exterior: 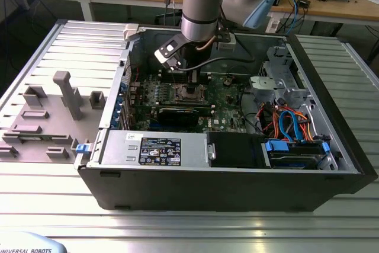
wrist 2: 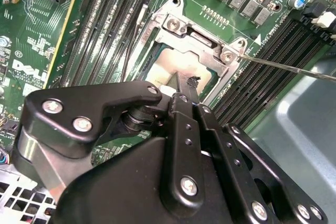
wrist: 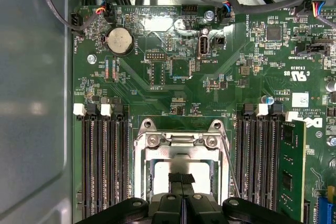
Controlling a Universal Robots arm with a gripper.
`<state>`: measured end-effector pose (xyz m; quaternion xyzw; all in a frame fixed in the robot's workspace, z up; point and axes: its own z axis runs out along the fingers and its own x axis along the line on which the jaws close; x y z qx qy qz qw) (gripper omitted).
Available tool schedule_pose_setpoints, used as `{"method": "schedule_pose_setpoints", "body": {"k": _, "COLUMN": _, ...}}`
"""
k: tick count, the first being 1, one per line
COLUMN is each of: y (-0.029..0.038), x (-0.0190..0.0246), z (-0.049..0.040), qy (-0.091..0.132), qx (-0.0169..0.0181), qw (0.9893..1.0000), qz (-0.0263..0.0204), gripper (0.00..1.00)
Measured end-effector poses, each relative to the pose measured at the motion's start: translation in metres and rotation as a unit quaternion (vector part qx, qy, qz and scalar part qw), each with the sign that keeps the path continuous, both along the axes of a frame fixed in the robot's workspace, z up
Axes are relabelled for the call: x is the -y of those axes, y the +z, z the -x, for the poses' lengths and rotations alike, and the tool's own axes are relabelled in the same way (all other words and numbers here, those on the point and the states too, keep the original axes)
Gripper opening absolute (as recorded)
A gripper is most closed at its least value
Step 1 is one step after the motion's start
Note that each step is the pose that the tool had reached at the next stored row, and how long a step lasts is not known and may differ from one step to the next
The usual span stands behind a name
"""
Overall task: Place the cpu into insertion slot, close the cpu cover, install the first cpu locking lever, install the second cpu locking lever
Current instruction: 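Install the first cpu locking lever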
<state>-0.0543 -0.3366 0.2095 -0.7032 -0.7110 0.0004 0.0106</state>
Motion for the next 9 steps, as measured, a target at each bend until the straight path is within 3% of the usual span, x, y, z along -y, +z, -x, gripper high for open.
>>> {"method": "schedule_pose_setpoints", "body": {"k": 9, "y": 0.0044, "x": 0.0001, "z": 0.0001, "qy": 0.000, "qx": -0.0001, "qw": 1.0000, "qz": 0.0001, "gripper": 0.11}}
